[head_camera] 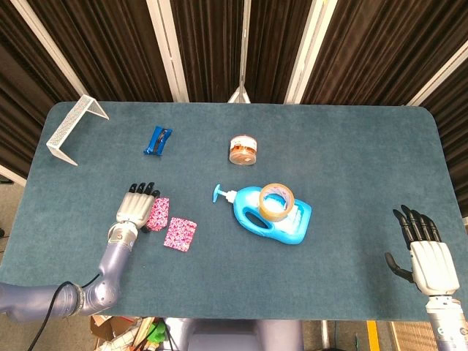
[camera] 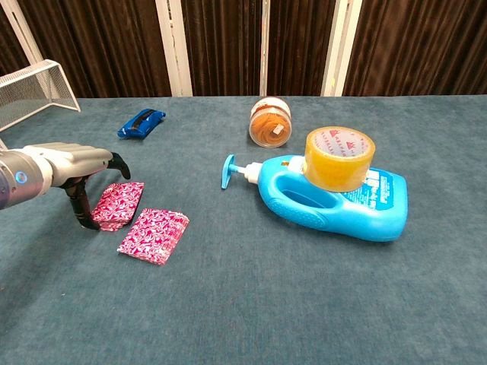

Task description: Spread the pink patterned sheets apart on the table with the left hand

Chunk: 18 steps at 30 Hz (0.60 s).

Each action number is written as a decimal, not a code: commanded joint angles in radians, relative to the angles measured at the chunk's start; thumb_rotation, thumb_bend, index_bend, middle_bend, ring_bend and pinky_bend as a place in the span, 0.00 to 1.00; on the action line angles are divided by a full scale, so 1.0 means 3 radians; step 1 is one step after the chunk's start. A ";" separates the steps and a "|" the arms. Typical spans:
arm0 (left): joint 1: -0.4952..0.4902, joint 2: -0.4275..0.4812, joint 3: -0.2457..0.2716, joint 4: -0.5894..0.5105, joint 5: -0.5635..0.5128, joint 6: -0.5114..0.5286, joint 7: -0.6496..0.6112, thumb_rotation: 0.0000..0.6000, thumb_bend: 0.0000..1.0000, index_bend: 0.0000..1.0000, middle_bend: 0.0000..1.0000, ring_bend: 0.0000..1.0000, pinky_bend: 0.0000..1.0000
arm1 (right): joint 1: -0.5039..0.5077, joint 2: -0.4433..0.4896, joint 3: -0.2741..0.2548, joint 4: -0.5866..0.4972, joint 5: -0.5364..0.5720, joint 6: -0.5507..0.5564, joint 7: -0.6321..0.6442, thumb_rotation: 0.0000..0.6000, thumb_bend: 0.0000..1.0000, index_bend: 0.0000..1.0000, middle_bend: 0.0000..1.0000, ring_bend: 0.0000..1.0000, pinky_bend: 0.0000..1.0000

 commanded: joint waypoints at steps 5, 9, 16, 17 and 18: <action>-0.0017 -0.0053 -0.0006 0.0038 0.0005 -0.0004 -0.0031 1.00 0.35 0.41 0.00 0.00 0.00 | 0.0000 -0.0001 0.0002 0.0001 0.0002 0.0002 0.0001 1.00 0.36 0.00 0.00 0.00 0.09; 0.0014 -0.0050 -0.0025 0.0011 0.0135 0.0043 -0.0149 1.00 0.39 0.51 0.00 0.00 0.00 | 0.0001 0.0009 0.0003 -0.0009 -0.0002 0.0004 0.0003 1.00 0.36 0.00 0.00 0.00 0.09; 0.0081 0.0058 -0.0020 -0.0097 0.0294 0.0064 -0.0306 1.00 0.40 0.53 0.00 0.00 0.00 | -0.0002 0.0003 -0.0002 -0.0005 0.0001 0.0002 0.0003 1.00 0.36 0.00 0.00 0.00 0.09; 0.0093 0.0088 -0.0021 -0.0128 0.0315 0.0063 -0.0335 1.00 0.40 0.53 0.00 0.00 0.00 | -0.0003 0.0002 -0.0002 -0.0003 0.0001 0.0003 0.0005 1.00 0.36 0.00 0.00 0.00 0.09; 0.0102 0.0111 -0.0021 -0.0152 0.0331 0.0065 -0.0353 1.00 0.40 0.53 0.00 0.00 0.00 | -0.0003 0.0002 -0.0001 -0.0001 0.0000 0.0003 0.0004 1.00 0.36 0.00 0.00 0.00 0.09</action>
